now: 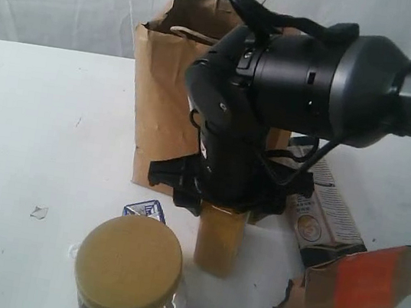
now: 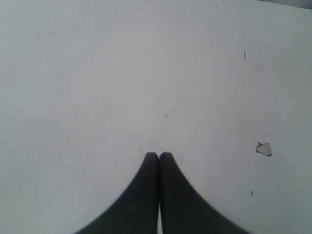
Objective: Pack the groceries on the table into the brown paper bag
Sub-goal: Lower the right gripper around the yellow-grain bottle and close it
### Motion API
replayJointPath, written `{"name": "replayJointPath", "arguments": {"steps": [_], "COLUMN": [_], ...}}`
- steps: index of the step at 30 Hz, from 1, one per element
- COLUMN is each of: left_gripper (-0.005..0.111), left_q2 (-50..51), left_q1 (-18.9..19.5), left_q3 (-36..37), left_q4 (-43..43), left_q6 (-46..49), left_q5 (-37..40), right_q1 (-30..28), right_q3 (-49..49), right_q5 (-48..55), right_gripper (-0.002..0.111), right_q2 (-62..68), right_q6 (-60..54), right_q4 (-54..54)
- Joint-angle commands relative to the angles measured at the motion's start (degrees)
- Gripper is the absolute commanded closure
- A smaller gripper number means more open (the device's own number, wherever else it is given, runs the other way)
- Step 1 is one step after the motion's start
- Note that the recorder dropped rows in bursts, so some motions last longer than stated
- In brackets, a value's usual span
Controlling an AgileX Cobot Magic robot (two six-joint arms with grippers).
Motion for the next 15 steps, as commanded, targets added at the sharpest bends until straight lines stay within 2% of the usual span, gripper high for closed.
{"name": "replayJointPath", "arguments": {"steps": [1, 2, 6, 7, 10, 12, 15], "left_gripper": [0.107, 0.107, 0.107, 0.107, 0.107, 0.107, 0.107], "left_q2": [0.1, 0.1, 0.1, 0.1, 0.1, 0.1, 0.1], "left_q1": [0.0, 0.0, 0.0, 0.0, 0.0, 0.0, 0.0], "left_q3": [0.3, 0.3, 0.3, 0.3, 0.3, 0.3, 0.3], "left_q4": [0.5, 0.5, 0.5, 0.5, 0.5, 0.5, 0.5], "left_q6": [-0.1, -0.1, -0.1, -0.1, -0.1, -0.1, -0.1], "left_q5": [0.0, 0.0, 0.0, 0.0, 0.0, 0.0, 0.0], "right_q1": [-0.3, -0.3, -0.3, -0.3, -0.3, -0.1, 0.0], "right_q3": [-0.4, -0.4, -0.4, -0.4, -0.4, -0.4, -0.4], "right_q5": [1.7, 1.7, 1.4, 1.4, 2.3, 4.1, 5.2], "right_gripper": [0.055, 0.06, 0.064, 0.069, 0.096, 0.108, 0.108], "right_q2": [-0.2, -0.2, -0.2, -0.2, -0.8, -1.4, -2.5], "right_q6": [0.3, 0.3, 0.3, 0.0, -8.3, -14.7, -16.6], "right_q4": [-1.1, -1.1, -1.1, -0.9, 2.9, 3.5, 3.5]}}
